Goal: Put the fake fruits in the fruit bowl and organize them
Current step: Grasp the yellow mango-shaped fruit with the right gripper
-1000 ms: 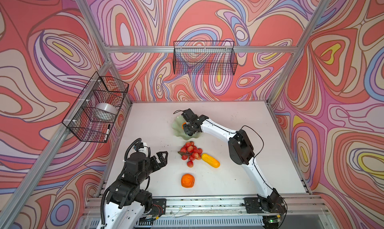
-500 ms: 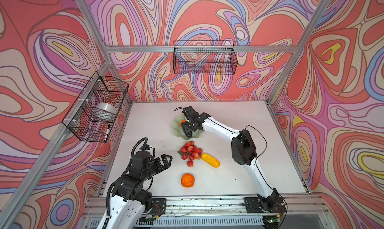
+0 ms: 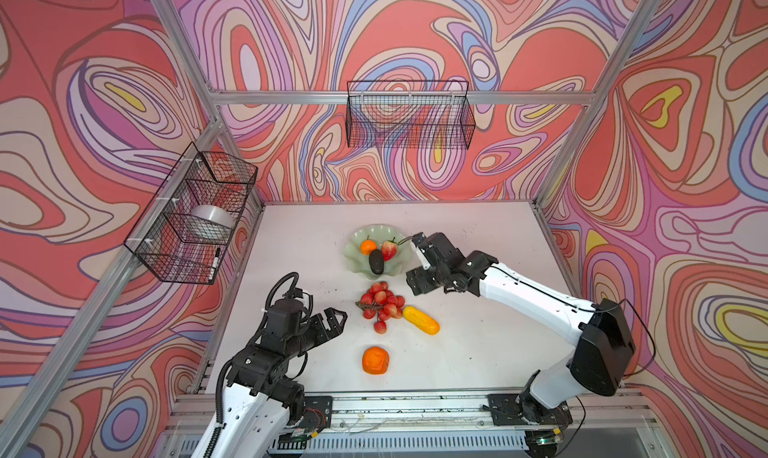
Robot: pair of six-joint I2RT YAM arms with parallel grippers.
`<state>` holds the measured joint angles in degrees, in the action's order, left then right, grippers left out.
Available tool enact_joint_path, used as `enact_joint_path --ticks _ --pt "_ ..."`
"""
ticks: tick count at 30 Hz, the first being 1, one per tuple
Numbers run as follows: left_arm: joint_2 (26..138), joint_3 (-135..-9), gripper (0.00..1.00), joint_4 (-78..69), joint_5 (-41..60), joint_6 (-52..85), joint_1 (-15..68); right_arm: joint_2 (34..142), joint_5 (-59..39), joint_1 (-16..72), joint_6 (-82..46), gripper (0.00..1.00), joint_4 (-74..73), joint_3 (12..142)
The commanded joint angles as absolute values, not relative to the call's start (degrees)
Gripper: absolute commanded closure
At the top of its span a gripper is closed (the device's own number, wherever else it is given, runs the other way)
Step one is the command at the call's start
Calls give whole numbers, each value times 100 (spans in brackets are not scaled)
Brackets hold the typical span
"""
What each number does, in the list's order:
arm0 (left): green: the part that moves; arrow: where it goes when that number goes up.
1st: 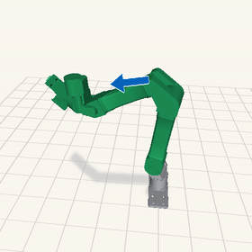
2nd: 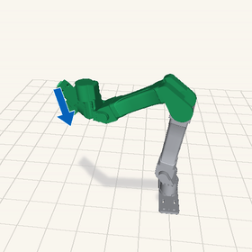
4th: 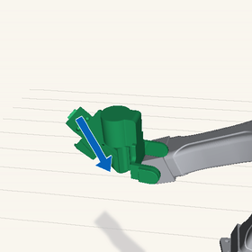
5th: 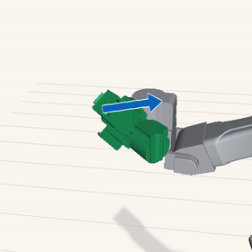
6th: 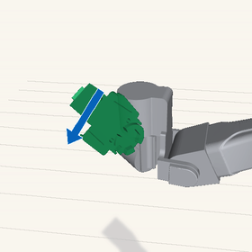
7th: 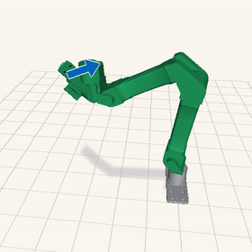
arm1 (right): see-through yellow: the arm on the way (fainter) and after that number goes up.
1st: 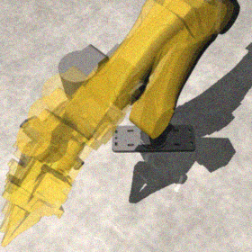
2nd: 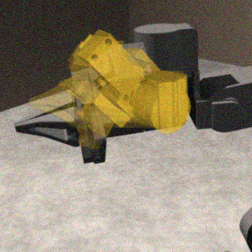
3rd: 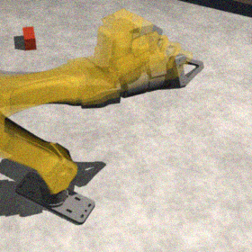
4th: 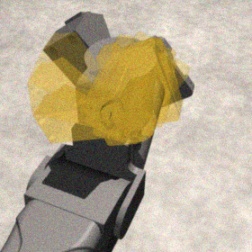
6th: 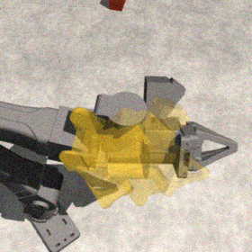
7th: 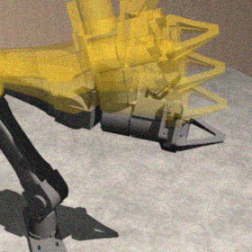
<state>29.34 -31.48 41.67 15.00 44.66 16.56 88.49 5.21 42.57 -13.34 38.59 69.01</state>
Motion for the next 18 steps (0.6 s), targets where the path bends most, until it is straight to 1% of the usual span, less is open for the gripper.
enact_joint_path --ticks 1,3,14,18 --pt "3006 -3122 3 4052 1477 4456 1670 8686 278 4338 -1424 7 3649 6260" --pt "2991 -3104 3 4052 1437 4465 1669 8773 173 4342 -1390 6 3517 6046" --pt "2778 -3023 2 4160 1403 4542 1662 9350 -319 4484 -1544 8 2987 5805" --pt "2821 -3033 2 4174 1419 4527 1670 9527 -337 4630 -1714 12 2866 5695"
